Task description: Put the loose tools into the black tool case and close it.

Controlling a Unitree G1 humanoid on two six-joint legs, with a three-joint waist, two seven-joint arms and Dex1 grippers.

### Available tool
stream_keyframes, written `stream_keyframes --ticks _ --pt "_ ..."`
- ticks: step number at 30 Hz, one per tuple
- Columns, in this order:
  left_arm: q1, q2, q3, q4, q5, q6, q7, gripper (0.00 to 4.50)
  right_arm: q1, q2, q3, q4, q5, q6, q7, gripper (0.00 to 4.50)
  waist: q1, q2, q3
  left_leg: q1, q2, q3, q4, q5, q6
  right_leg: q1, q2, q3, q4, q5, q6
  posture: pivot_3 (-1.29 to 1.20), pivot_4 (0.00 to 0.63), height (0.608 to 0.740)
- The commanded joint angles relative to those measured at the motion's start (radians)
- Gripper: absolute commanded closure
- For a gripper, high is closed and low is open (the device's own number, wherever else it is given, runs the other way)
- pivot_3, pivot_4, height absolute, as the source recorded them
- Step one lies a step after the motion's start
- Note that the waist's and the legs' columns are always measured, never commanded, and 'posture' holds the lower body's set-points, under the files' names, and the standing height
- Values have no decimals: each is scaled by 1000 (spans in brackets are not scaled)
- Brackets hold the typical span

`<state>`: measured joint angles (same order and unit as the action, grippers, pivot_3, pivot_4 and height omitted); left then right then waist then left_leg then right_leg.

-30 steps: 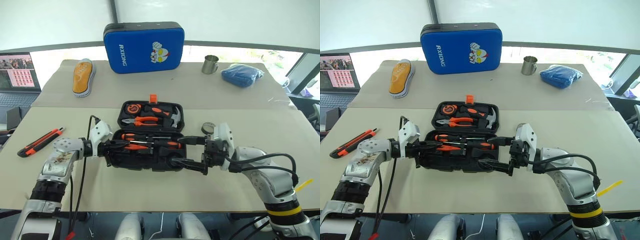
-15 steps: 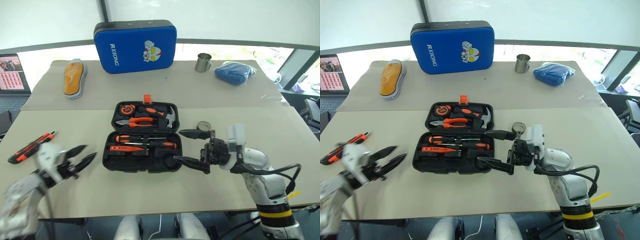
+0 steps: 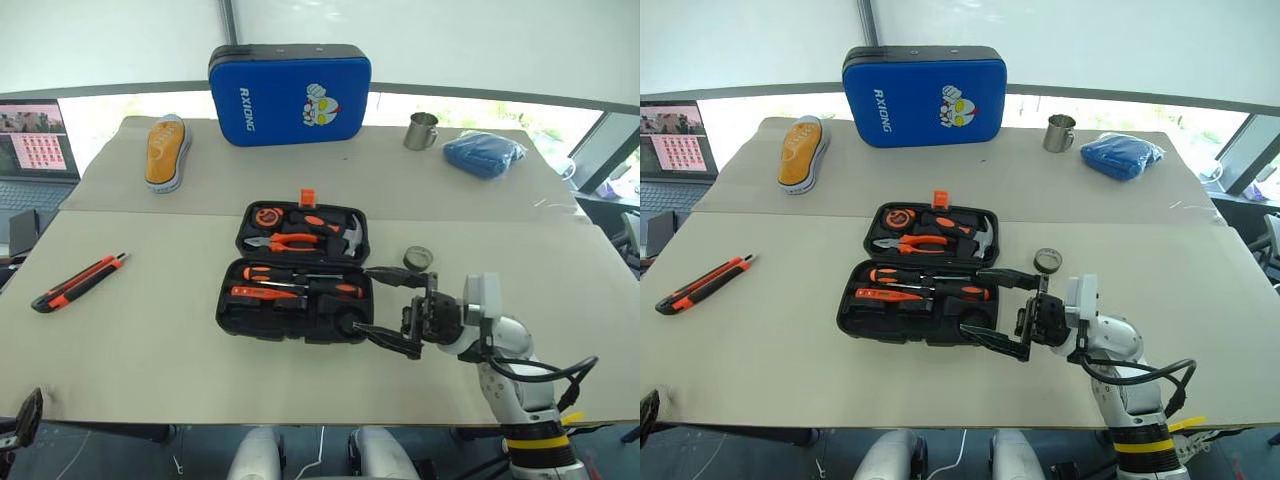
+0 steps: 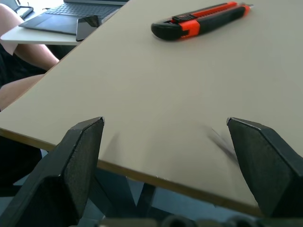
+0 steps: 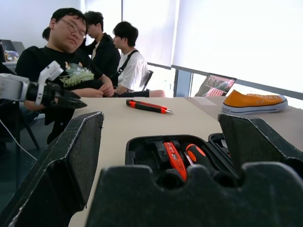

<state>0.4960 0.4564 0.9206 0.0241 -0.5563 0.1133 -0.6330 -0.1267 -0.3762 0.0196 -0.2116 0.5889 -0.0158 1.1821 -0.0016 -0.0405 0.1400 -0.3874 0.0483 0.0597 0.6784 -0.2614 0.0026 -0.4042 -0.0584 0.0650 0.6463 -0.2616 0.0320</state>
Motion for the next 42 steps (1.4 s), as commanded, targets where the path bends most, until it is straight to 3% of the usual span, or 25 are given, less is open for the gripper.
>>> stream_keyframes --ticks 1,5,8,12,19,27,30,37,42 --pt "-78 122 -36 33 -23 81 -20 22 -7 -9 -4 -55 2 -3 -23 0 -3 0 0 0 0 0 0 0 0 0 0 0 0 0 0 0 150 740" --pt "-306 346 -184 143 29 250 -26 22 -13 -15 -2 -68 -2 7 -57 0 1 -1 1 0 -1 0 0 1 -1 -1 2 -1 1 0 -1 0 150 740" --pt "-426 425 -261 230 62 305 -27 22 -15 -19 -2 -70 -4 9 -73 0 -7 -1 2 0 0 1 -1 1 -1 -1 2 -1 1 1 -2 0 150 740" --pt "-694 533 -434 503 162 369 -55 22 -7 -31 -15 -91 -6 14 -106 0 -16 -4 3 0 -1 1 -2 -1 -3 -3 1 -2 2 1 -1 0 150 740" --pt "-971 561 -587 797 292 361 -40 22 25 -47 -30 -126 -7 18 -151 0 -16 -5 4 -5 1 4 -3 -1 -3 -10 2 -5 2 2 -3 0 150 740" --pt "-1075 573 -674 944 327 490 -207 22 34 -62 -39 -143 -1 20 -177 0 -12 -4 4 -12 0 5 0 0 -4 -17 1 -5 4 2 -3 0 150 740" --pt "-1072 590 -689 923 325 513 -278 681 29 -63 -39 -138 -2 18 -177 0 -12 -4 4 -11 0 5 0 0 -4 -17 1 -5 5 2 -3 0 150 740" --pt "-976 614 -651 820 297 519 -337 2977 13 -51 -26 -120 -5 11 -176 0 -12 -3 4 -11 0 5 0 0 -4 -17 1 -5 6 2 -3 0 150 740" --pt "-884 583 -502 717 207 327 -382 2981 5 -47 -21 -105 -3 12 -166 0 -13 -3 5 -11 0 5 0 0 -4 -19 0 -5 9 2 -3 0 150 740"
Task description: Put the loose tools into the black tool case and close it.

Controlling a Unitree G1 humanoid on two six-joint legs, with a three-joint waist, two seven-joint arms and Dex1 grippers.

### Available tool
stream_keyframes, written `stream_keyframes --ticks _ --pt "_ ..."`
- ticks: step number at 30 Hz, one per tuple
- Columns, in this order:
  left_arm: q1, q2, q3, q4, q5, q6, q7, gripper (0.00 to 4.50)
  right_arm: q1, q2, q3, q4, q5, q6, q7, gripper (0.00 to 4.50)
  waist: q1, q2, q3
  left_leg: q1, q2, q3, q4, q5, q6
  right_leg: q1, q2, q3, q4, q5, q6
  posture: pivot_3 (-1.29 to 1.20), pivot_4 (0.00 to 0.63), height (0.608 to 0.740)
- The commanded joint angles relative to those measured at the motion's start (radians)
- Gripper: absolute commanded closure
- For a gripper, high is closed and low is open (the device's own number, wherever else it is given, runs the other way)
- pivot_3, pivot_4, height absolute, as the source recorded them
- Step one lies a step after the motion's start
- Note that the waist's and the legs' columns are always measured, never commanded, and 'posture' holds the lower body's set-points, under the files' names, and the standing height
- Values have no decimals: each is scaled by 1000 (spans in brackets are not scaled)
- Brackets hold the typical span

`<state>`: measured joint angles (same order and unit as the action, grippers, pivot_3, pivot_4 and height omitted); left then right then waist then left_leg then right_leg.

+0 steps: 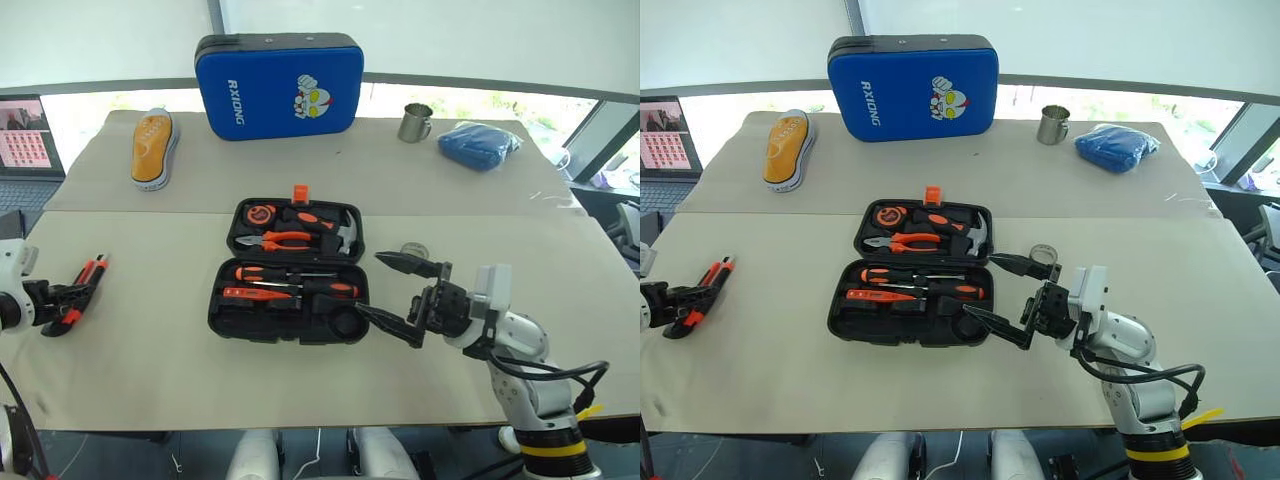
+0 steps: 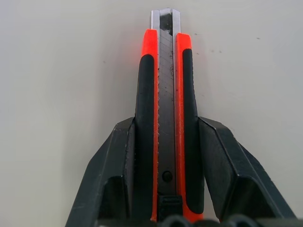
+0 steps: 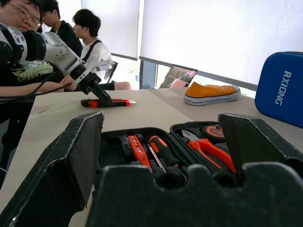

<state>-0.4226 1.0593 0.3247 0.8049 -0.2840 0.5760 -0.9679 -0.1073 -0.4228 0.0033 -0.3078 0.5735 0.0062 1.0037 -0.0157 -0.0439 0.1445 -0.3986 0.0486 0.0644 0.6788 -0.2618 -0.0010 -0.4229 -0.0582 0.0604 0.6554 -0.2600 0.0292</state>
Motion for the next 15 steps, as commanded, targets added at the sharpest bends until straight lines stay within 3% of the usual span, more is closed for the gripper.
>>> stream_keyframes --ticks 1,6,11,15 --pt "53 -33 126 -122 -96 -177 -77 2981 -15 -3 -7 -6 13 -10 16 0 2 0 0 0 0 0 0 0 0 0 0 0 1 0 0 0 150 740" --pt "146 -61 116 -456 -234 -221 -340 2981 -23 -49 -54 -1 39 -20 71 0 18 -5 1 -2 0 -1 3 0 0 0 -1 -1 1 0 0 0 150 740" --pt "169 -26 -70 -787 -223 -186 -435 2981 -24 -160 -107 -36 83 52 110 0 23 -3 3 -2 -1 0 3 0 0 1 -1 -1 0 0 0 0 150 740" --pt "97 -50 -264 -914 -139 -221 -455 2981 41 -261 -136 -78 106 118 142 0 27 -2 3 -2 0 -1 3 0 0 1 1 0 0 0 0 0 150 740"
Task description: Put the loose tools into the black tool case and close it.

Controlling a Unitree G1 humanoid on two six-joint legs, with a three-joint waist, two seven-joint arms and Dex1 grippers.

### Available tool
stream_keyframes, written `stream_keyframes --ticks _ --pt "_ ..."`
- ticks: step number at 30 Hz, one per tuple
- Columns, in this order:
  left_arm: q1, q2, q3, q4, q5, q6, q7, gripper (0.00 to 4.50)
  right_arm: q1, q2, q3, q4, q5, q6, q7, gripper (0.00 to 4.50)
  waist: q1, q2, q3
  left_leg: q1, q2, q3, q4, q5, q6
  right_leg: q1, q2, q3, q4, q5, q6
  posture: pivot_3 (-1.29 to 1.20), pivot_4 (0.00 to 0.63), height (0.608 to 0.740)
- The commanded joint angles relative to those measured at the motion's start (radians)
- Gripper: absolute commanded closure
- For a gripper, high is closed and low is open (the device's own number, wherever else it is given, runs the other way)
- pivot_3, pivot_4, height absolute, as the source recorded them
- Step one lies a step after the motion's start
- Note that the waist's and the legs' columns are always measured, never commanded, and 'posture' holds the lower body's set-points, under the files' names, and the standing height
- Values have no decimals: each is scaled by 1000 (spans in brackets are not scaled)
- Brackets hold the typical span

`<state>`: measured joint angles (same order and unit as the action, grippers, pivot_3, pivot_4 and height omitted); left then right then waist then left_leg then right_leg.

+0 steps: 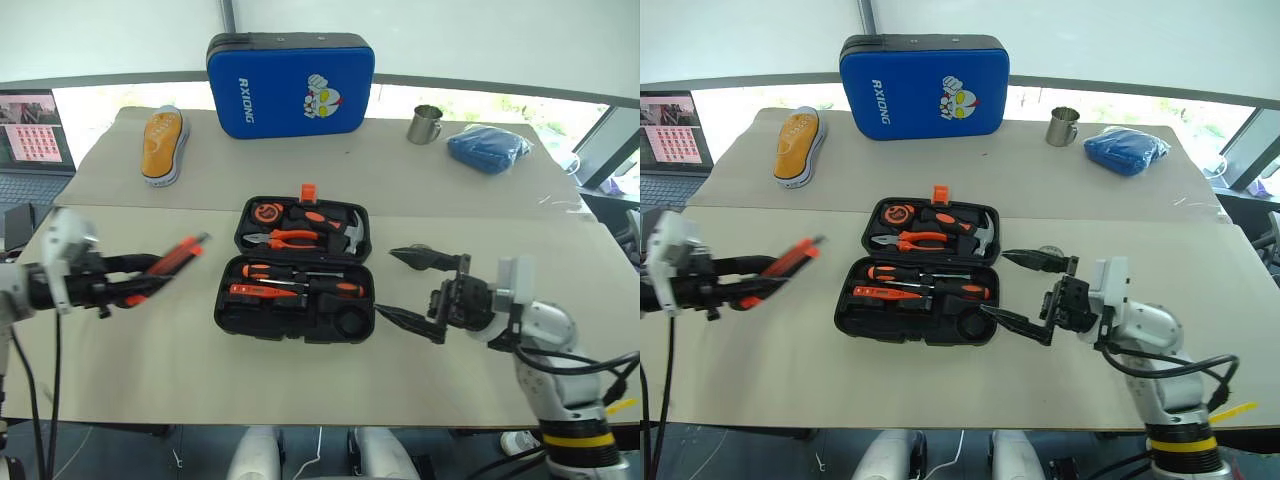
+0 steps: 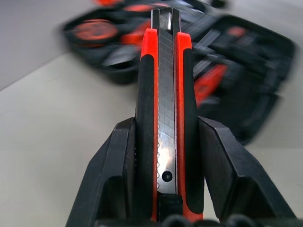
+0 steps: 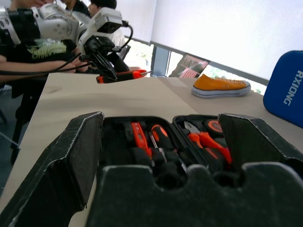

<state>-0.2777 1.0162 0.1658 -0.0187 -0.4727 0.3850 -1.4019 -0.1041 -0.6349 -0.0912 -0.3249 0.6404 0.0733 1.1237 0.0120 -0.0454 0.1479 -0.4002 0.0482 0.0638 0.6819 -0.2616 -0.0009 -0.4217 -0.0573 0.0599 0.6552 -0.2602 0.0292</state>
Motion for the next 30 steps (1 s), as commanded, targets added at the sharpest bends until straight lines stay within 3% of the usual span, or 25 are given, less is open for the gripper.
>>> stream_keyframes --ticks 1,9,17,30 --pt "-72 -21 -148 -100 73 -35 -15 2981 61 -69 -48 -73 45 76 19 0 -1 0 0 0 0 0 0 0 0 0 0 1 0 0 0 0 150 740" --pt "-217 -123 -380 -103 222 -78 -4 2981 161 -84 -58 -156 39 126 -32 0 -8 0 0 0 0 0 1 0 0 0 2 4 0 0 0 0 150 740" --pt "-328 -185 -512 -37 353 -97 -11 2981 203 -80 -57 -202 40 146 -56 0 -2 0 0 -1 -1 -1 2 0 1 0 2 4 0 0 1 0 150 740" --pt "-375 -182 -578 -33 458 -17 -27 2981 234 -72 -64 -227 35 142 -80 0 -1 0 0 0 -1 -2 3 0 1 1 2 4 0 0 1 0 150 740"
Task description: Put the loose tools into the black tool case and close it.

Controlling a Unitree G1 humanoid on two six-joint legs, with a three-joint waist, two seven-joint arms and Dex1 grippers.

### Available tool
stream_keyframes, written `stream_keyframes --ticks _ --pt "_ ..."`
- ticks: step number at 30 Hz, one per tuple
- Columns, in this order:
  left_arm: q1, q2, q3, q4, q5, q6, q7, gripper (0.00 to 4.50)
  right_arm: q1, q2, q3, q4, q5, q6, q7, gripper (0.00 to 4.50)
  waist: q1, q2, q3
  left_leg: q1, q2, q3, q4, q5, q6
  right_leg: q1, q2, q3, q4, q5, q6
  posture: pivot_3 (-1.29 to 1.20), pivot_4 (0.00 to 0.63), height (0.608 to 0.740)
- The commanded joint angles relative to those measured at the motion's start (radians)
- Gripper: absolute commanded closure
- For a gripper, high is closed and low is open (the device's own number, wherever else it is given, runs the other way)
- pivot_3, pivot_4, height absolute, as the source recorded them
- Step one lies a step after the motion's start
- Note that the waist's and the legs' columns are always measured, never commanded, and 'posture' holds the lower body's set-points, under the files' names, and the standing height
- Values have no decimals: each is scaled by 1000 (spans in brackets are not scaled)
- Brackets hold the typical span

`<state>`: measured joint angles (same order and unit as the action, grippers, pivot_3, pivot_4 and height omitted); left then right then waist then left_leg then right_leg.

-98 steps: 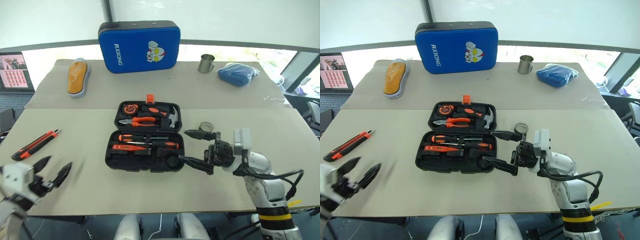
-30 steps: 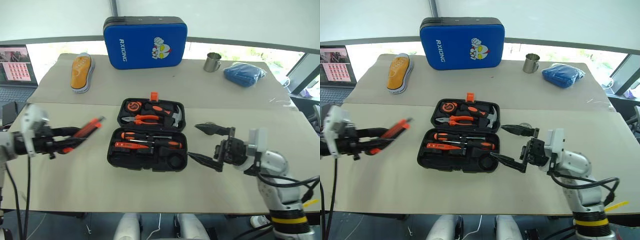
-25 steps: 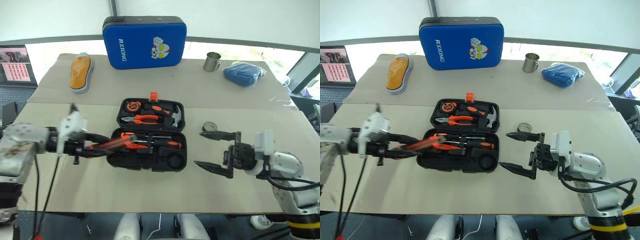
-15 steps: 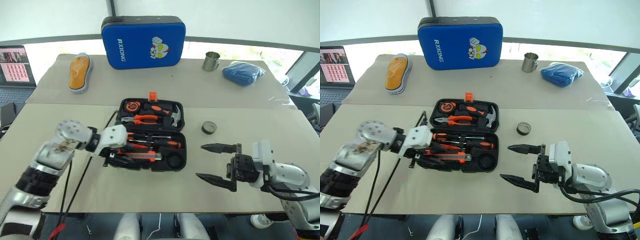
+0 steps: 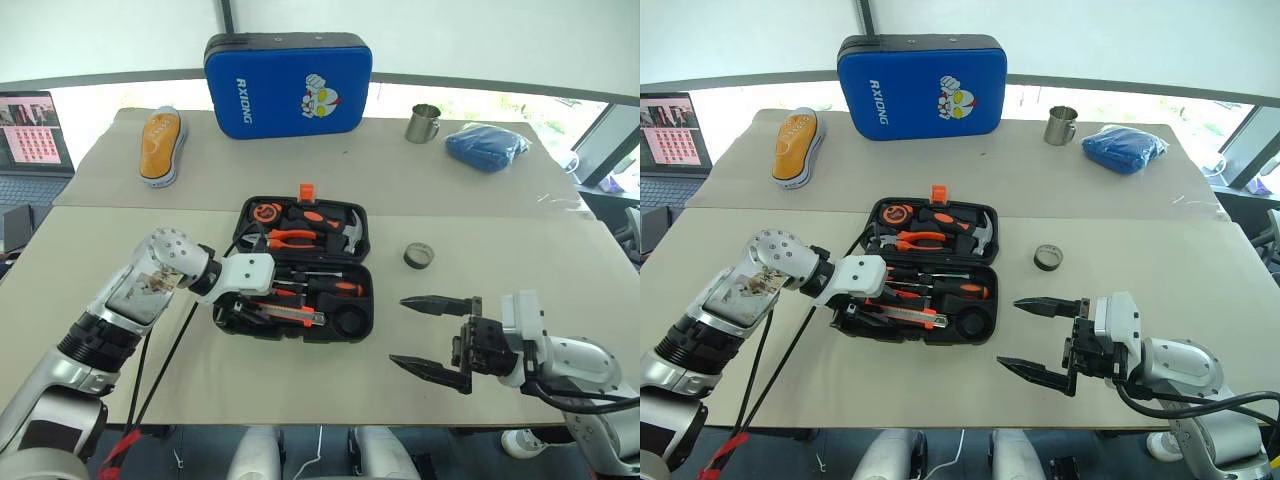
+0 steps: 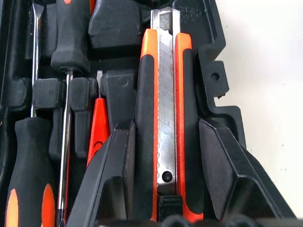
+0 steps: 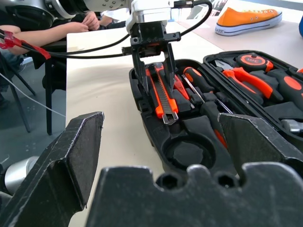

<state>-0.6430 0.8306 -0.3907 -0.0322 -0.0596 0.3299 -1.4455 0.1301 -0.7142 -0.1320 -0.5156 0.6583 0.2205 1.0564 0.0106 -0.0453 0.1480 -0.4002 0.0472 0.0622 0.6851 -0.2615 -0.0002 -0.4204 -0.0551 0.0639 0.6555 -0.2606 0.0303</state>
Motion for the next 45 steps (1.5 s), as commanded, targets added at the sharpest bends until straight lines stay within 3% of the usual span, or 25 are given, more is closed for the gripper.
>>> stream_keyframes --ticks 1,7,9,15,19,22,25,29,30,31,32,35,45 --pt "-9 -1 -22 -23 49 49 26 2981 1 7 -23 -38 18 -5 -13 0 0 0 0 0 0 0 0 0 0 0 0 0 0 0 0 0 150 740" --pt "46 0 -24 -86 27 187 45 2981 -10 5 -20 -28 19 -4 -10 0 0 0 0 1 0 0 1 0 0 2 0 0 0 0 0 0 150 740" --pt "51 3 -15 -94 16 200 42 1979 -14 4 -21 -25 19 -4 -8 0 0 0 0 2 0 0 1 0 0 2 0 0 0 0 0 0 150 740" --pt "33 -11 66 -19 -18 94 64 56 -13 5 -23 -15 20 -7 0 0 0 1 -1 2 0 0 1 0 0 2 0 0 1 0 0 0 150 740" --pt "39 -44 190 -8 -190 98 12 56 -23 4 -27 2 22 -6 9 0 0 1 0 0 0 0 1 0 0 0 0 0 1 0 0 0 150 740" --pt "52 -50 227 9 -235 76 -1 56 -26 7 -30 8 22 -7 12 0 -1 1 0 -1 0 -1 3 0 0 0 0 0 2 0 0 0 150 740" --pt "80 -82 241 74 -221 -5 38 778 -21 13 -31 10 21 -13 13 0 -1 1 0 0 0 -1 3 0 0 0 0 0 2 0 0 0 150 740" --pt "126 -168 266 170 -239 -131 73 2277 -21 23 -32 12 16 -17 8 0 1 1 0 0 0 -1 3 0 0 1 0 0 2 0 0 0 150 740" --pt "135 -183 269 185 -243 -152 74 2884 -22 24 -33 12 16 -17 7 0 1 1 0 -1 0 -1 4 0 0 0 0 0 2 0 0 0 150 740" --pt "142 -192 268 195 -241 -170 73 2961 -23 24 -33 12 15 -16 8 0 1 1 0 -3 1 -1 7 -1 1 0 0 -1 2 0 0 0 150 740" --pt "154 -205 265 204 -237 -190 76 3469 -24 26 -33 11 14 -17 6 0 1 1 0 -3 1 -1 8 -1 1 0 0 -1 2 0 0 0 150 740" --pt "181 -240 251 223 -215 -221 108 4384 -19 30 -30 1 12 -18 -3 0 1 1 0 -4 0 -1 9 -1 1 0 0 -1 2 0 1 0 150 740" --pt "237 -257 197 251 -145 -313 143 4468 4 39 -32 -20 8 -17 -20 0 2 4 -3 2 0 -2 9 -1 2 8 -1 -1 1 0 2 0 150 740"
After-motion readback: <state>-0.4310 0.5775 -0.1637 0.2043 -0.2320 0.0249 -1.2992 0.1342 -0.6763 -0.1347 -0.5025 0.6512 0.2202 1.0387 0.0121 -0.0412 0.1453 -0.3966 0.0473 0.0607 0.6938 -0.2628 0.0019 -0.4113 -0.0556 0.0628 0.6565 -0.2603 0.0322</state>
